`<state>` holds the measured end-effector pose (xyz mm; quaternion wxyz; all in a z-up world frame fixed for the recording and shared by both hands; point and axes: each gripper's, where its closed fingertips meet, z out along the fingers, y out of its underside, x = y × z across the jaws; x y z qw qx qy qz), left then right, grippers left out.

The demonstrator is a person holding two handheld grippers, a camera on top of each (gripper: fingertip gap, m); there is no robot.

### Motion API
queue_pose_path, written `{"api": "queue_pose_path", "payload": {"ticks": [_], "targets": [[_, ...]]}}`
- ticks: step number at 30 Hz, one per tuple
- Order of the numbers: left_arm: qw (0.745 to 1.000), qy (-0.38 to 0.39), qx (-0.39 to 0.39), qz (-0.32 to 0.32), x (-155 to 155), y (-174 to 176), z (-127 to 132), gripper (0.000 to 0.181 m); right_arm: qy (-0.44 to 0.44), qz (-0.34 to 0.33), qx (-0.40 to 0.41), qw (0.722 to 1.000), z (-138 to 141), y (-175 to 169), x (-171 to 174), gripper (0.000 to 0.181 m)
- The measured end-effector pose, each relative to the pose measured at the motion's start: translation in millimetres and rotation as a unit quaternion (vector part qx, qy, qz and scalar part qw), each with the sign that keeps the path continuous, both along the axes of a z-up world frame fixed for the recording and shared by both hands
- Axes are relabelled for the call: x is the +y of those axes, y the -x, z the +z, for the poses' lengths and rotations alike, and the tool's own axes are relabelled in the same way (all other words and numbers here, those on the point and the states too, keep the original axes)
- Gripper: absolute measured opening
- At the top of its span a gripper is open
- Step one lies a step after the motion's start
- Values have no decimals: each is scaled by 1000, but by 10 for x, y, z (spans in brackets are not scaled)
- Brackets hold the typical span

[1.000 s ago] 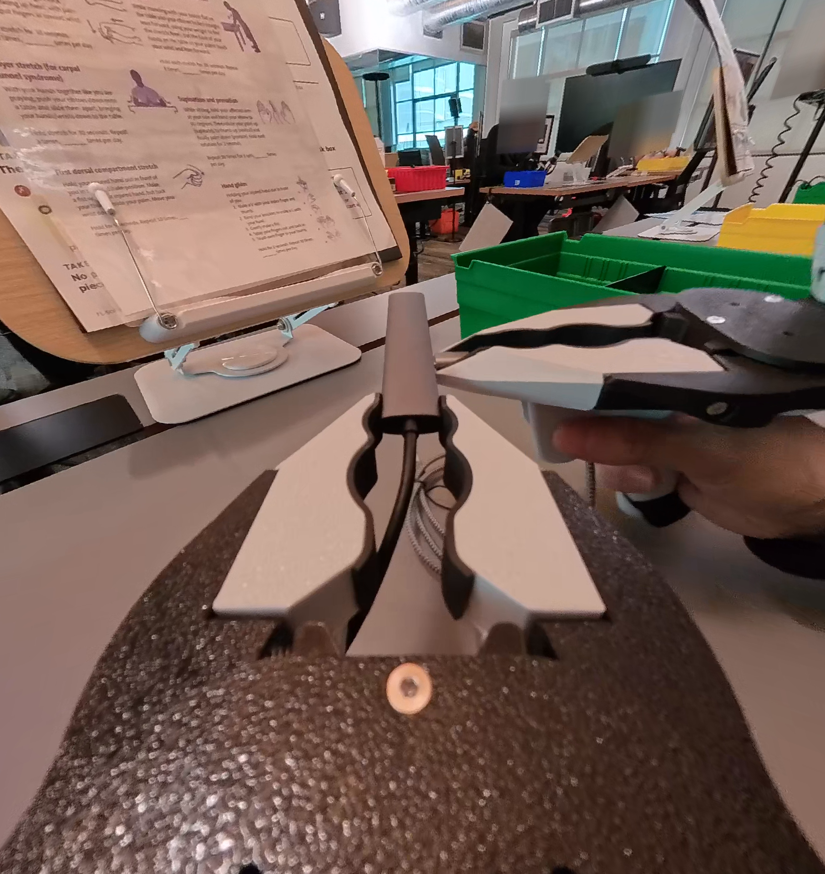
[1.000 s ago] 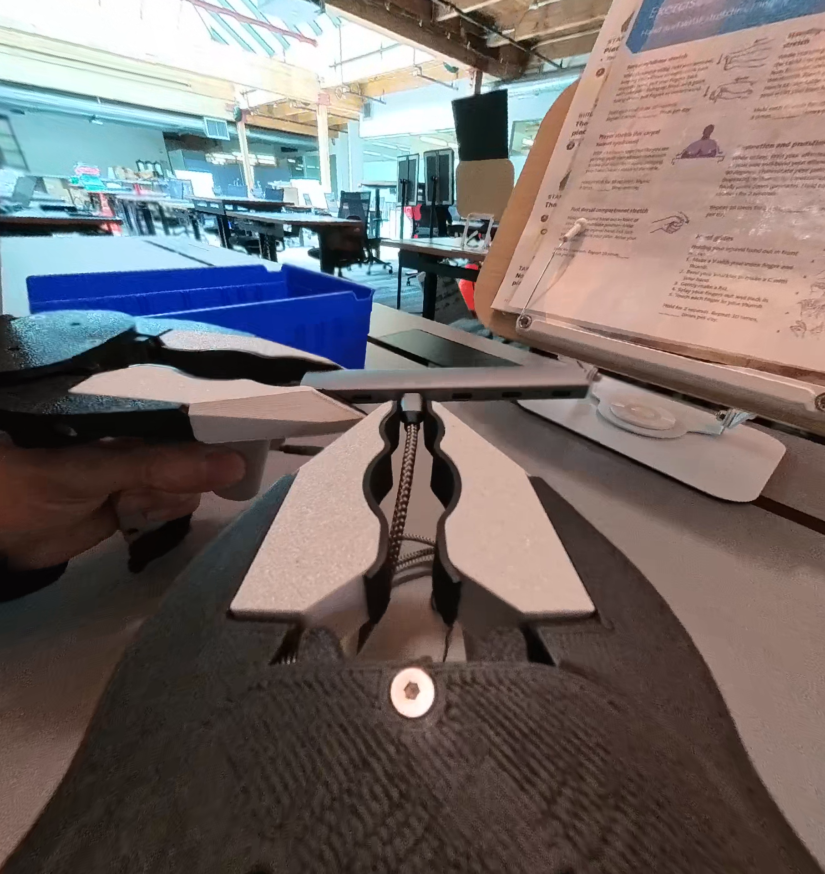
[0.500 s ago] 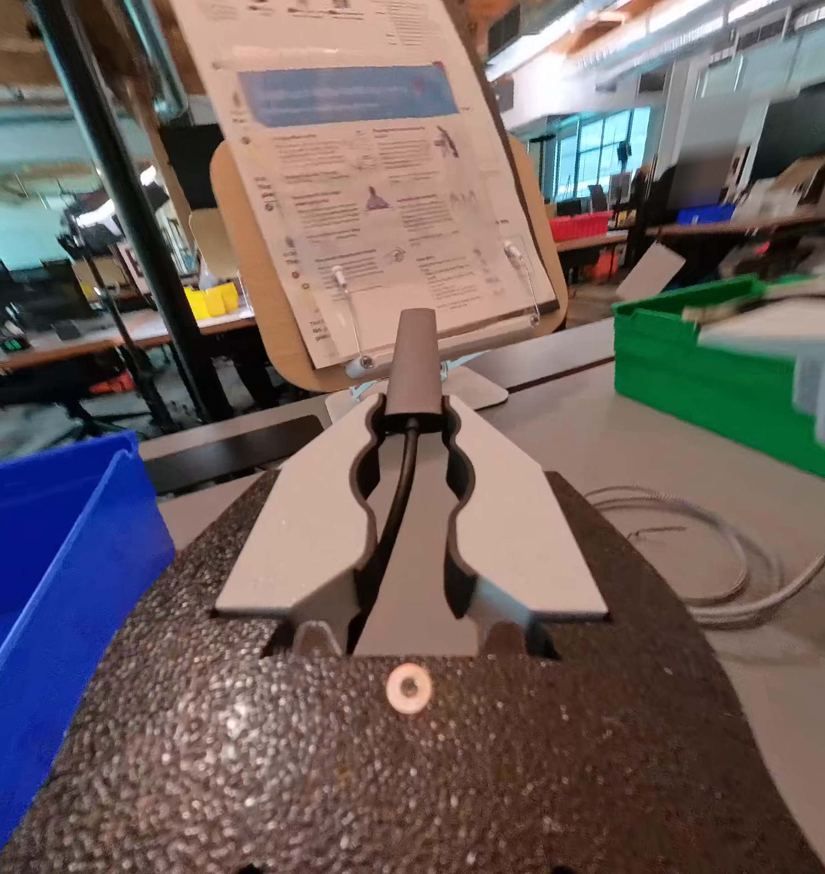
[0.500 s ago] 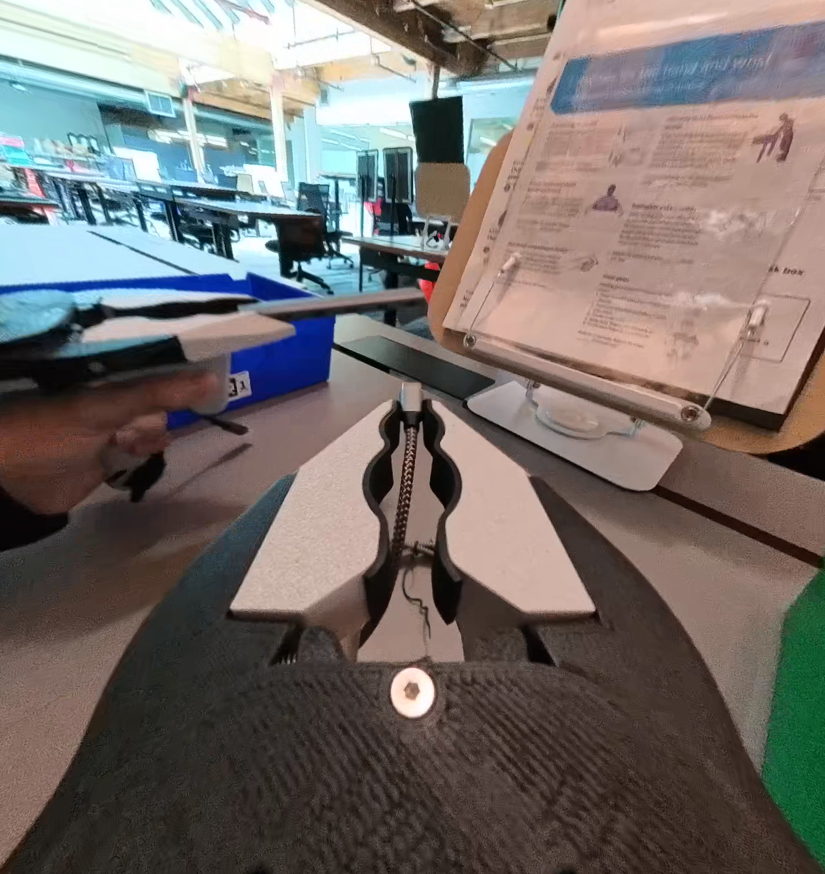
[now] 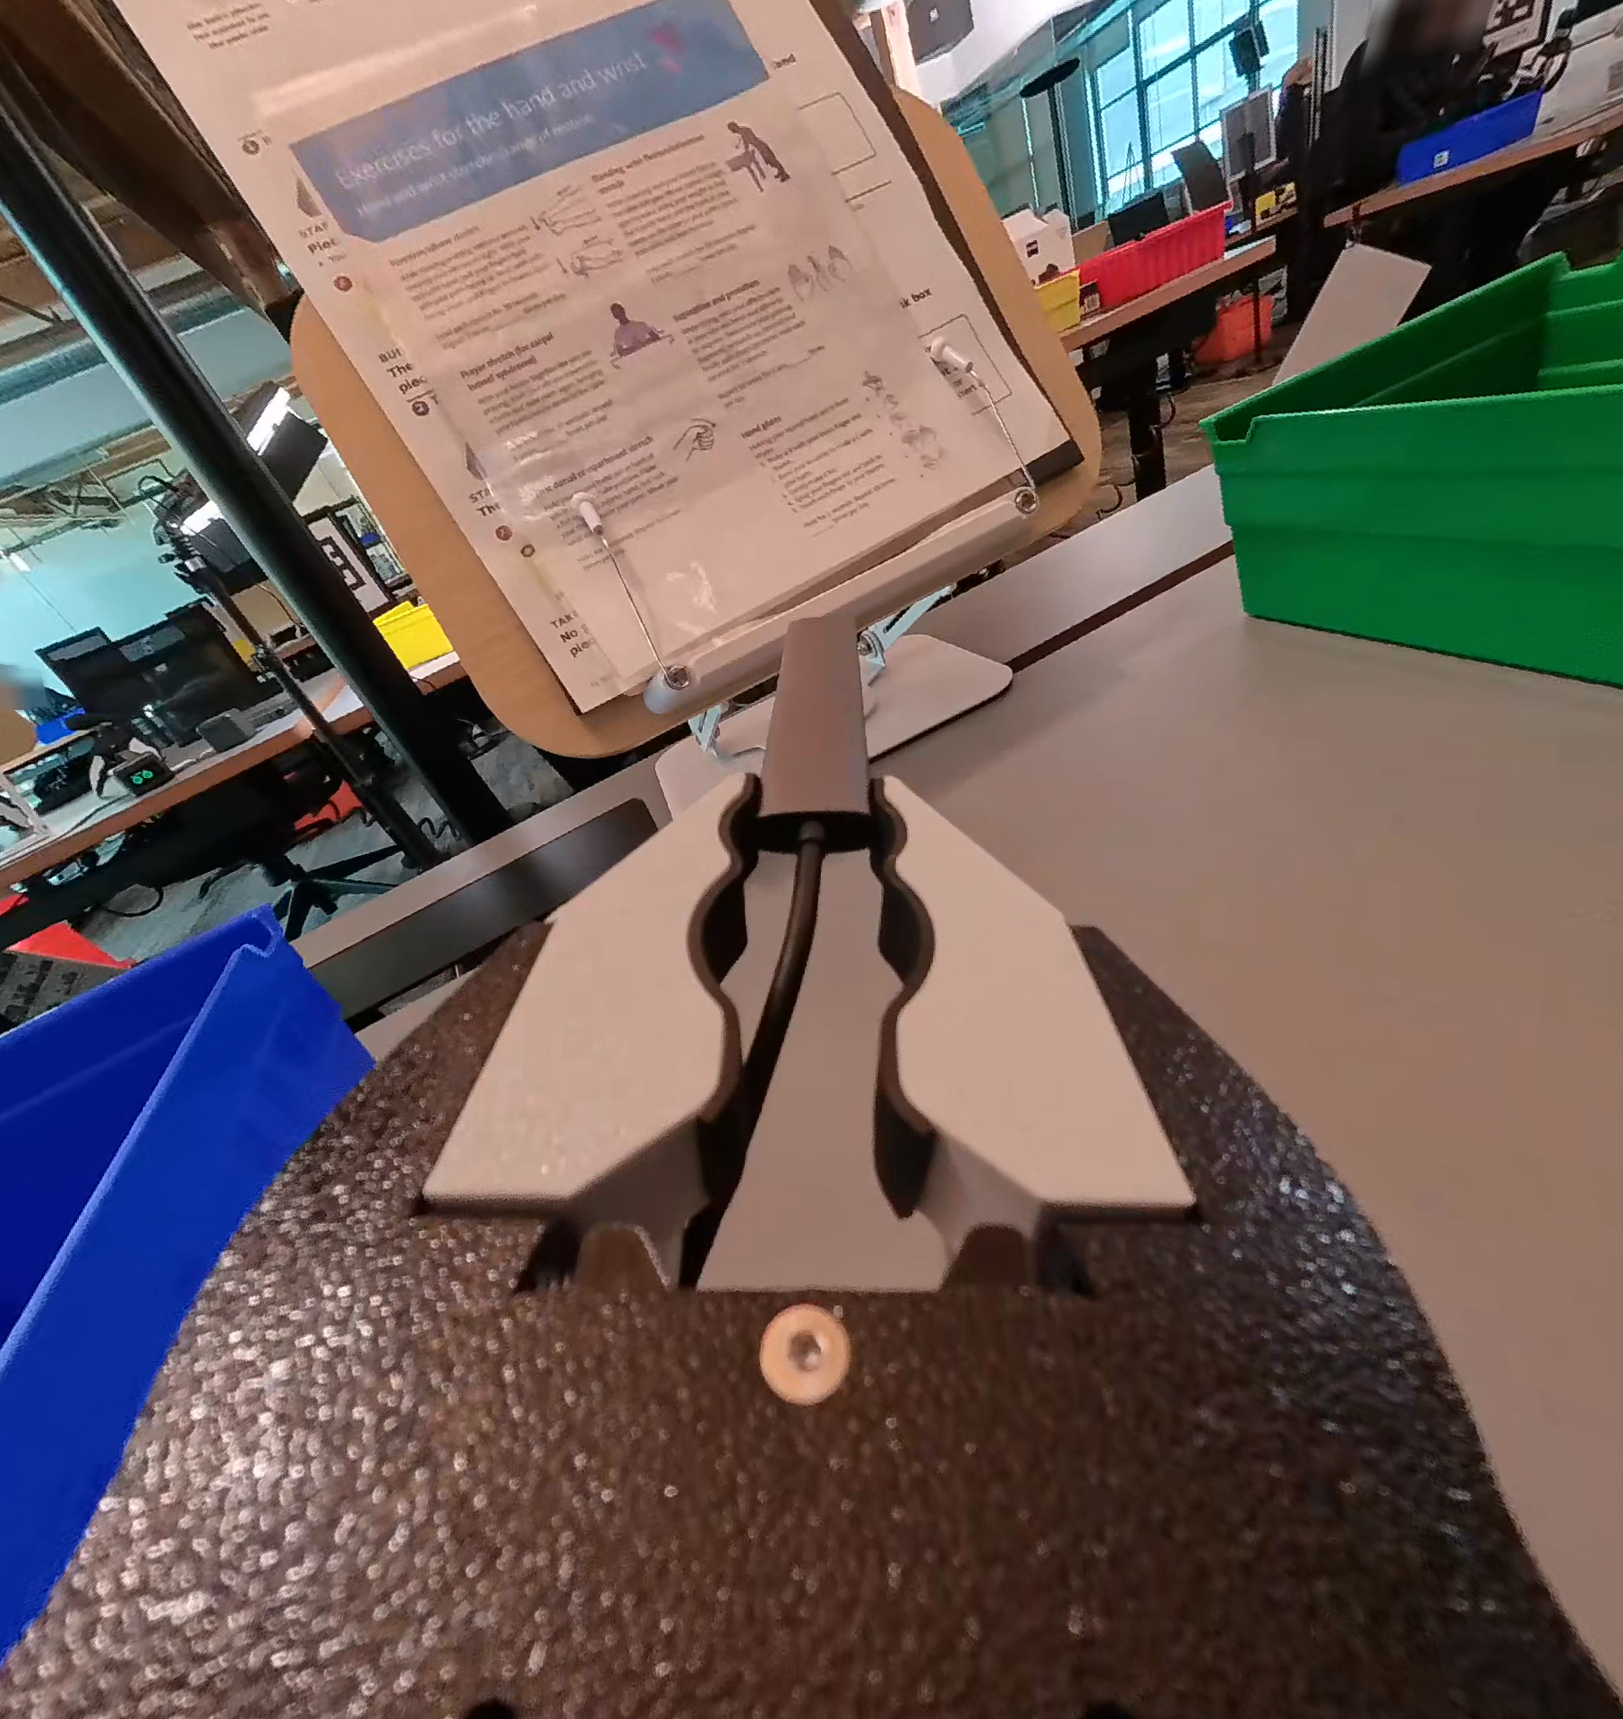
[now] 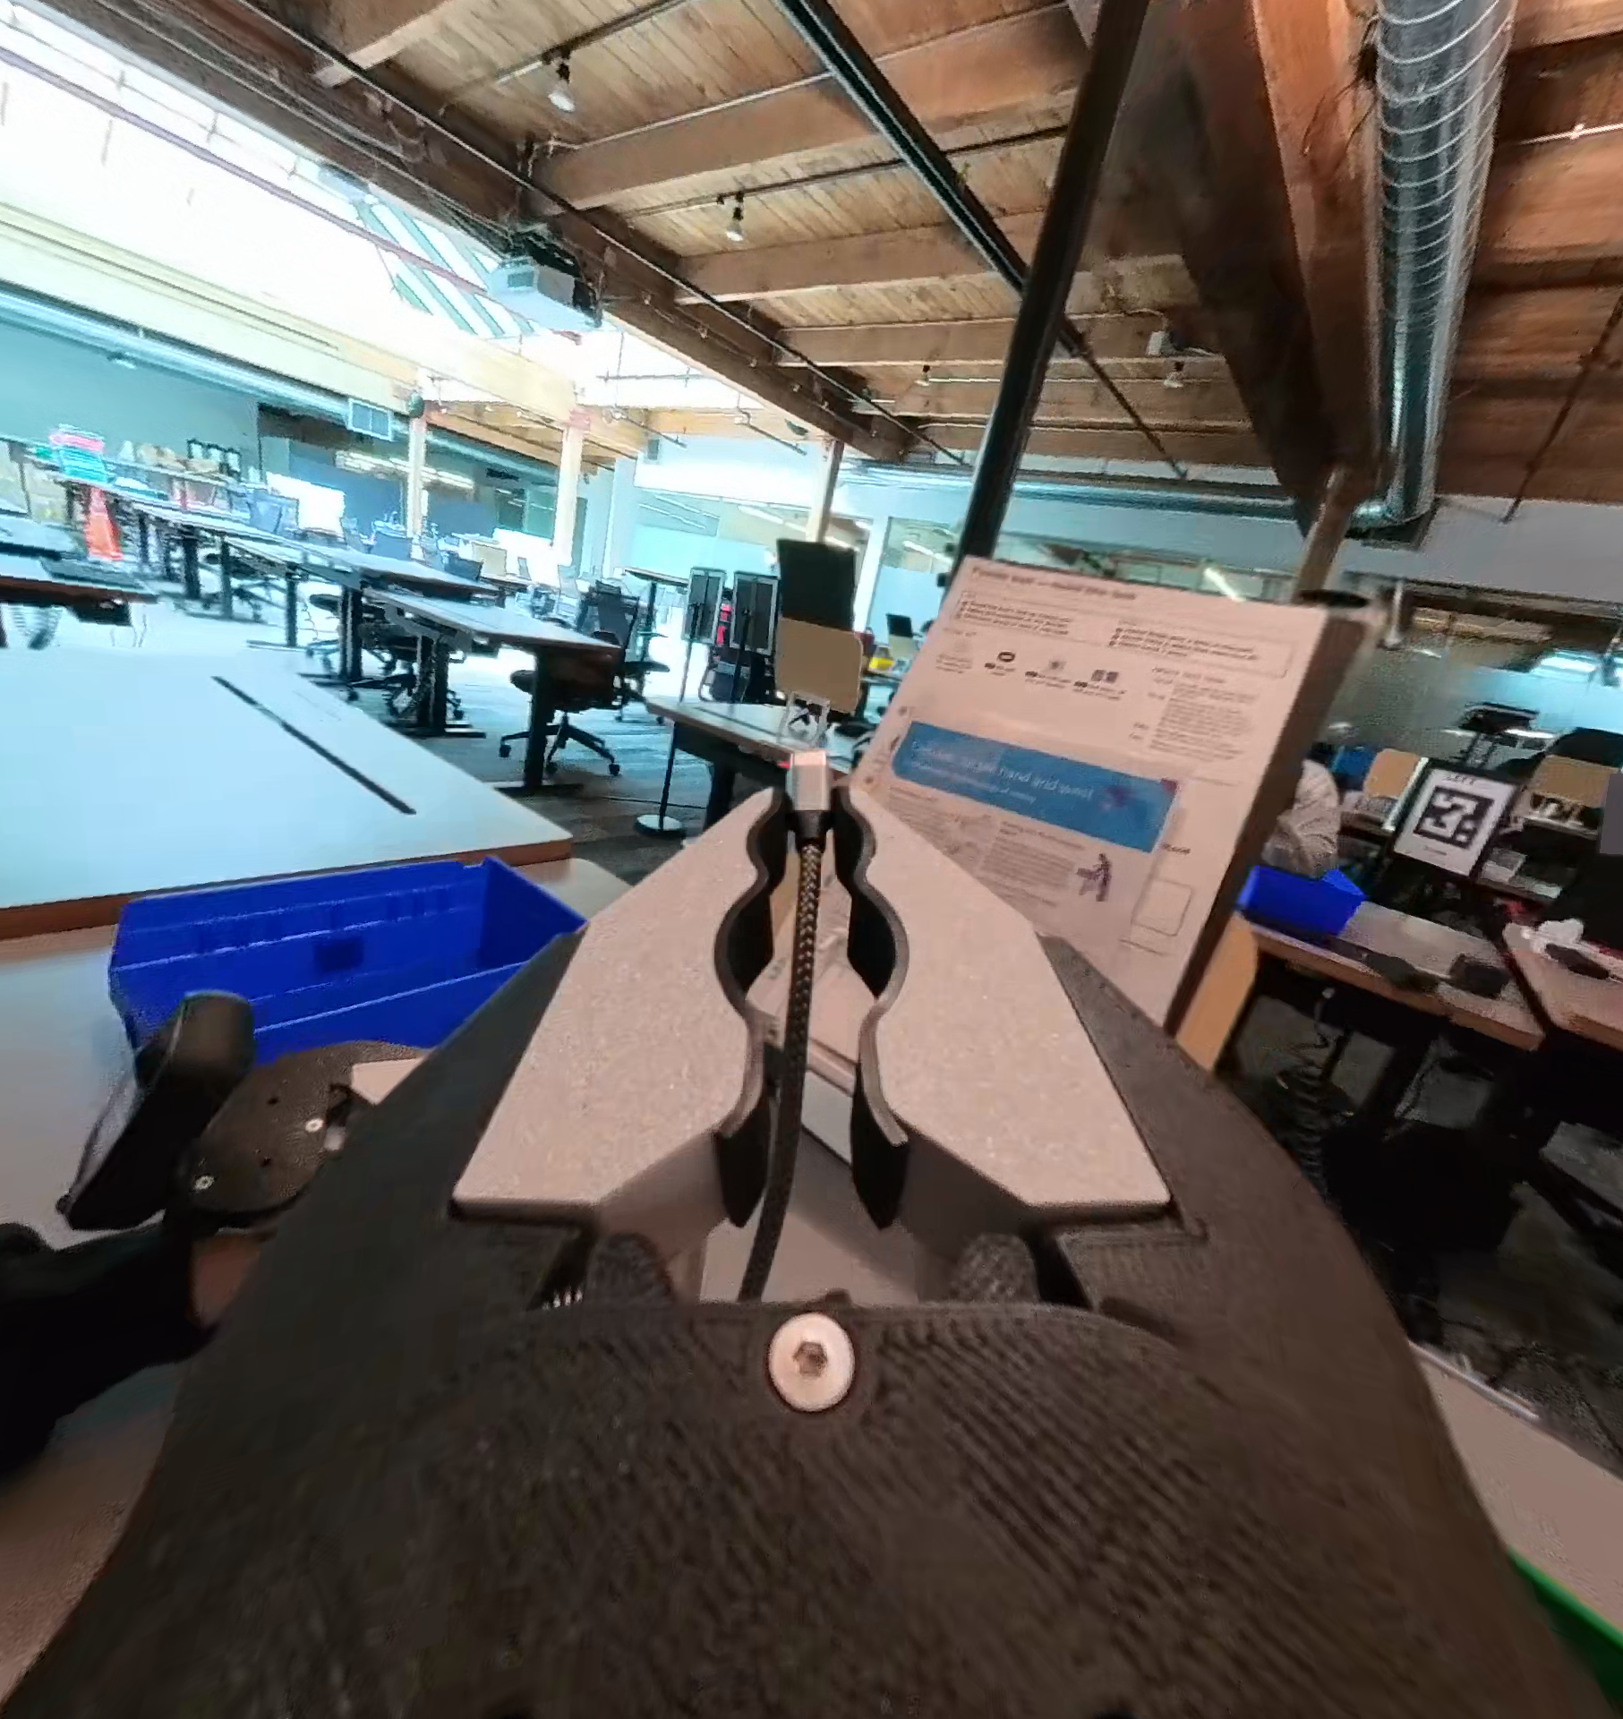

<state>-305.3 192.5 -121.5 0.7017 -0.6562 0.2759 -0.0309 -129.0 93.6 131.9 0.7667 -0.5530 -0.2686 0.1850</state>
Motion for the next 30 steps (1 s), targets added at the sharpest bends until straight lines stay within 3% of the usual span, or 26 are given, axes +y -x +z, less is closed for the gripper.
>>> {"api": "queue_pose_path", "payload": {"ticks": [5, 8, 18, 21, 25, 30], "targets": [[1000, 9, -5, -6, 8, -7, -26, 21, -29, -76, -3, 997, 542, -585, 72, 9], [1000, 13, -6, -9, 8, -13, -35, 21, -55, -120, -18, 991, 726, -852, 116, 9], [999, 27, -9, -15, 18, -26, -81, 21, -56, -202, -82, 974, 401, -1241, 406, 8], [999, 33, -10, -17, 29, -25, -107, 21, -12, -235, -124, 964, -29, -1346, 586, 8], [999, 39, -17, -20, 31, -25, -114, 21, 102, -205, -192, 954, -982, -1315, 713, 9], [999, 43, -15, -23, 27, -48, -137, 21, 220, -200, -374, 879, -2266, -1446, 695, 8]]}}
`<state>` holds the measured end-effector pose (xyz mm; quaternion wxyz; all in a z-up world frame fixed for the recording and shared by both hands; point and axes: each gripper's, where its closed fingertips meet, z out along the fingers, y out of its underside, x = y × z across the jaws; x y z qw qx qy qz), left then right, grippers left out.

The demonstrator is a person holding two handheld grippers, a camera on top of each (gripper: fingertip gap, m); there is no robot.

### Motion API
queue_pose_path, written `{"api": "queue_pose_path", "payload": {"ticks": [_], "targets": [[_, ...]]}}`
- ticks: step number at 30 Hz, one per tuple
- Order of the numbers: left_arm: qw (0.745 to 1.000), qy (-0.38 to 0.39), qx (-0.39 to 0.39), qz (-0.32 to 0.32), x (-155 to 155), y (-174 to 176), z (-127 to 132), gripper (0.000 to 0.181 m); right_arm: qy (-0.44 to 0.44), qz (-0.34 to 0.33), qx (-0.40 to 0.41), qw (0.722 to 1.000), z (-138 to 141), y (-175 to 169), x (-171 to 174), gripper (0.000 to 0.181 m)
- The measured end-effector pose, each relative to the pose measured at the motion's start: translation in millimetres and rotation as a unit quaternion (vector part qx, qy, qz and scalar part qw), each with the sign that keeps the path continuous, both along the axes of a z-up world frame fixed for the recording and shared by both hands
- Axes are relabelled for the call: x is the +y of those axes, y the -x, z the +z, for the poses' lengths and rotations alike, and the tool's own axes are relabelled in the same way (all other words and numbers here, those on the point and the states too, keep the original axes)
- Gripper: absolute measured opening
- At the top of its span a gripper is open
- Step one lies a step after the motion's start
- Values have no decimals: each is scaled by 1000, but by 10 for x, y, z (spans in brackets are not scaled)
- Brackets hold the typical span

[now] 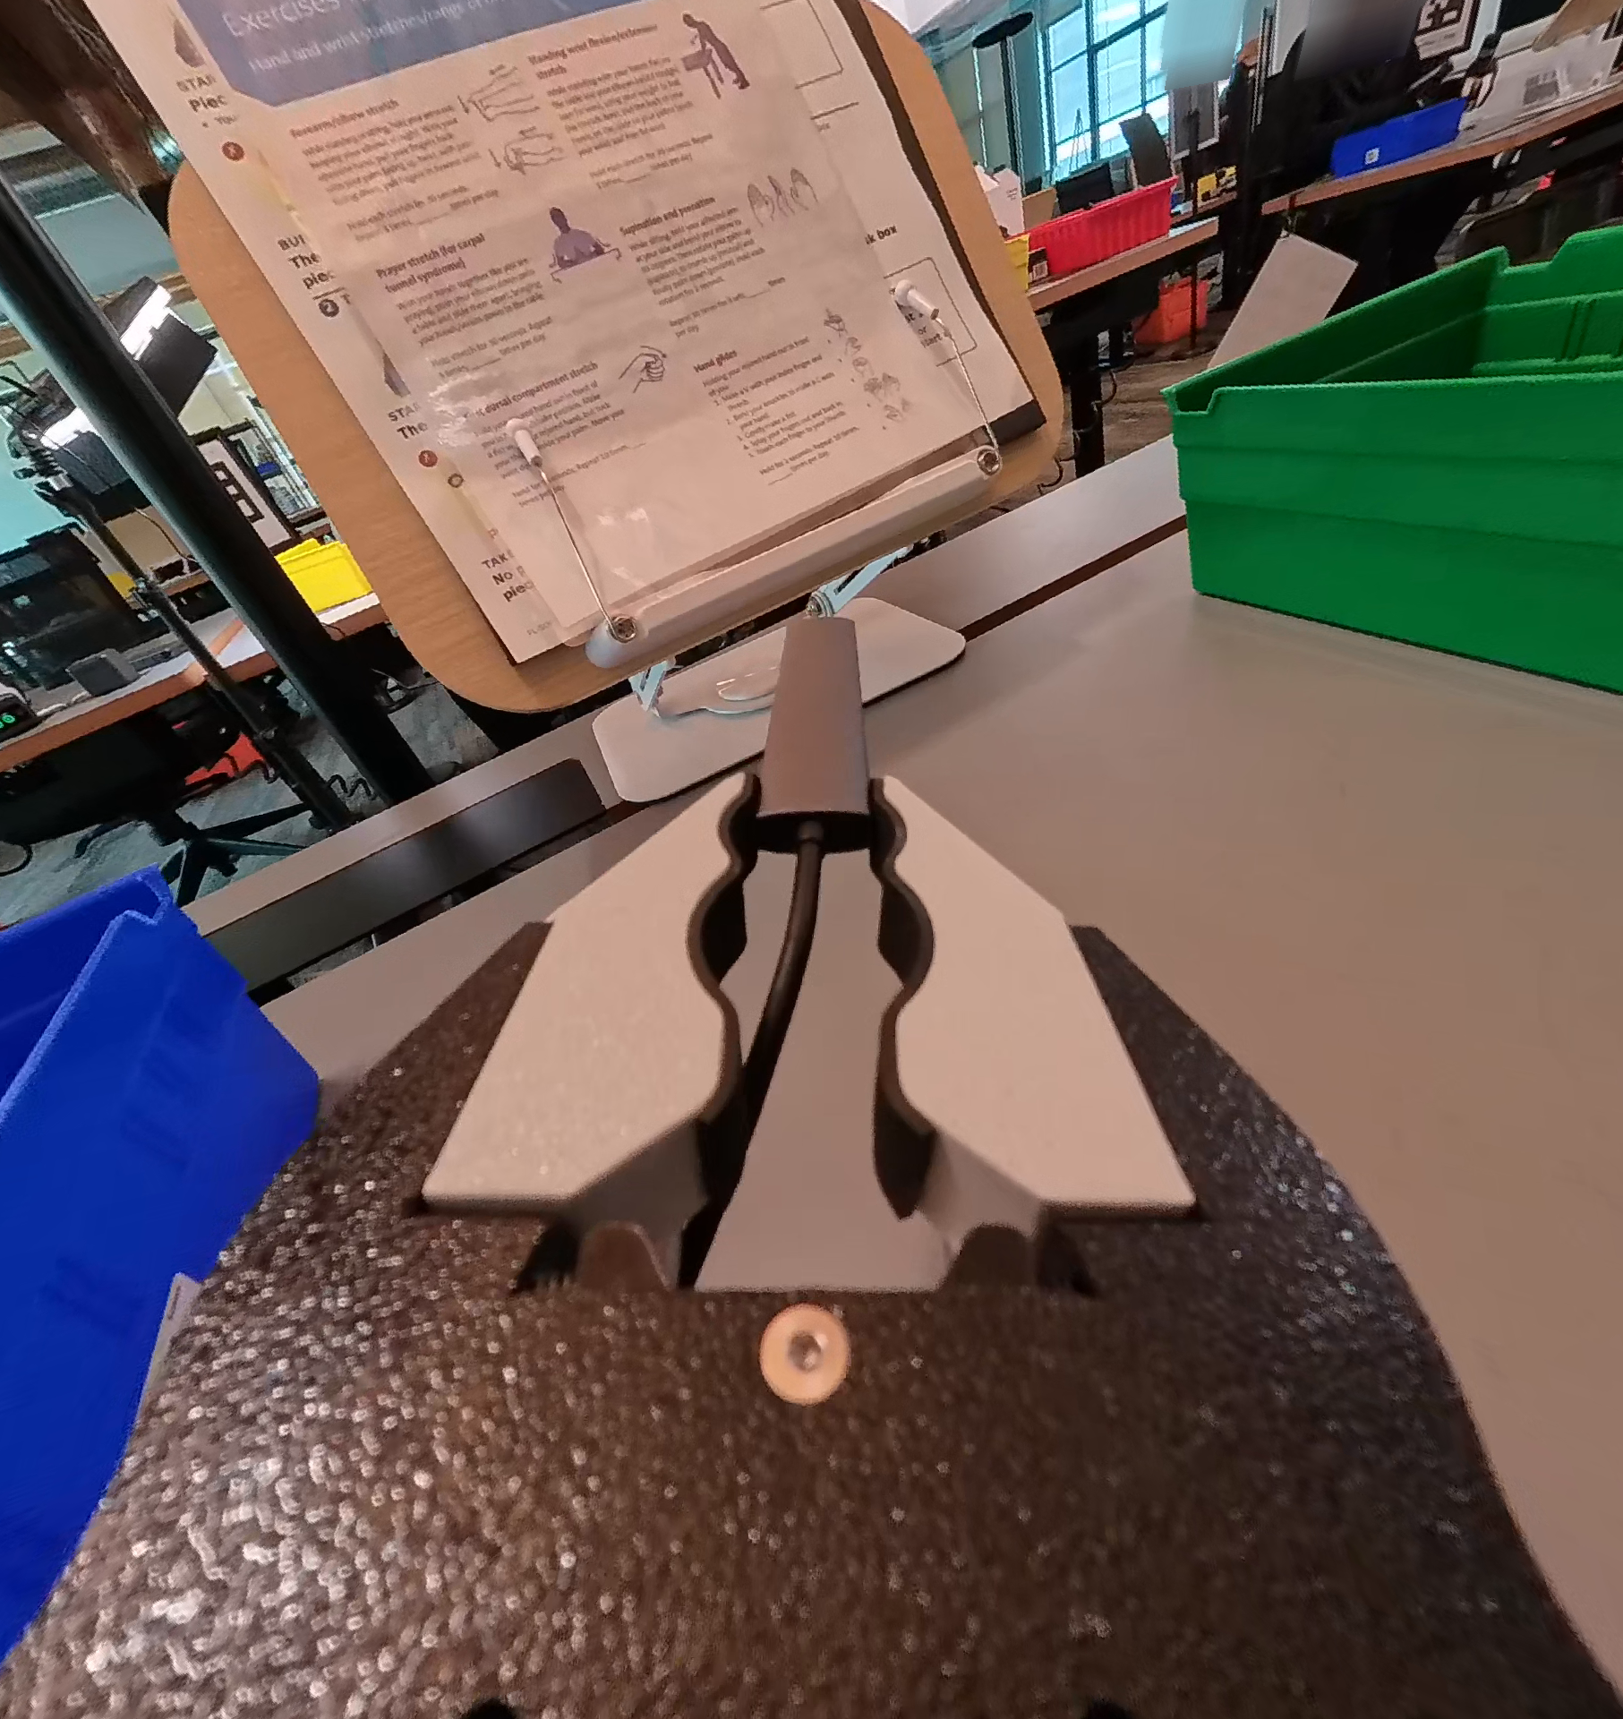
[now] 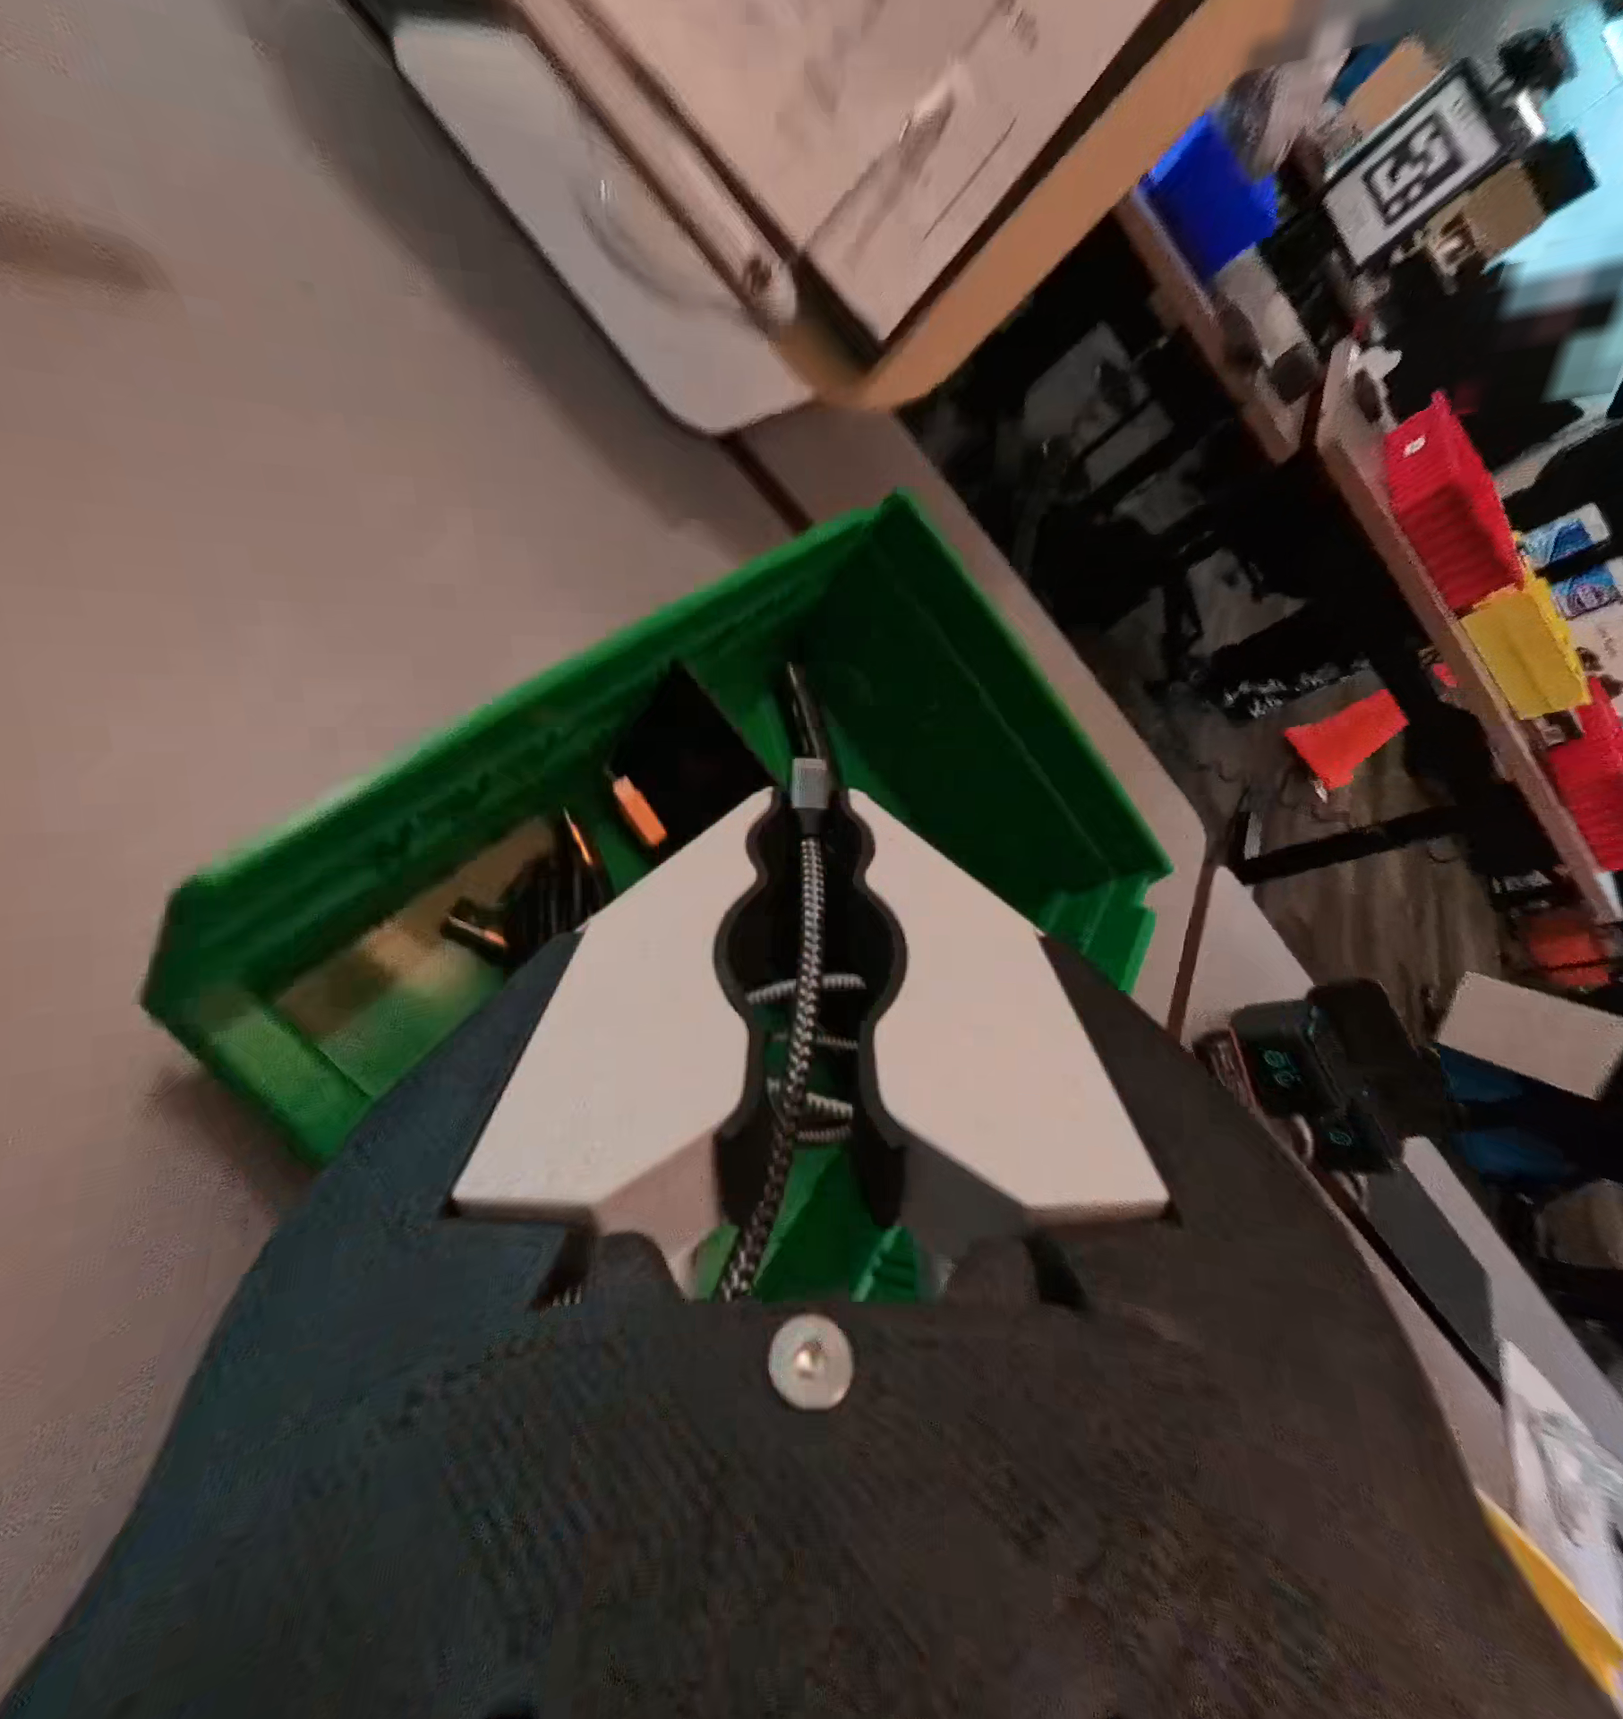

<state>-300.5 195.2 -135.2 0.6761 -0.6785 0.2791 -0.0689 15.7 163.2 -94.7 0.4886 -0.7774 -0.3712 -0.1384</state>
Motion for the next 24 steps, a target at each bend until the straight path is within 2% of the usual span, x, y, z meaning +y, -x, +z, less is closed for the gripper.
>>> {"api": "queue_pose_path", "payload": {"ticks": [2, 4, 6, 8, 11, 12, 13, 16, 20, 22, 24], "targets": [[1000, 1, 3, -3, -5, -16, -8, 21, 33, -14, -66, 997, -331, -121, 25, 8], [1000, 1, 5, -5, -8, -23, -13, 21, 37, -14, -144, 989, -525, -244, 99, 8], [1000, 2, 5, -5, -5, -19, -21, 21, 93, -13, -250, 964, -758, -487, 93, 9], [1000, 6, 2, -4, 4, -9, -30, 21, 97, -8, -309, 946, -800, -659, 132, 12], [1000, 13, -1, -4, 13, -5, -51, 21, 80, 4, -275, 958, -739, -719, 182, 20], [1000, 14, -1, -5, 15, -8, -59, 21, 76, 8, -241, 968, -680, -690, 175, 33], [1000, 16, 0, -6, 16, -11, -66, 21, 65, 11, -208, 976, -583, -667, 169, 44], [1000, 17, 1, -7, 12, -20, -73, 21, 15, 11, -164, 986, -223, -714, 156, 52], [1000, 20, 1, -8, 15, -19, -83, 21, -12, 0, -153, 988, 66, -891, 17, 46], [1000, 19, 0, -8, 15, -16, -80, 21, 4, 2, -143, 990, 67, -900, -121, 42], [1000, 21, -1, -9, 16, -21, -86, 21, 53, 27, -124, 990, -79, -779, -318, 40]]}}
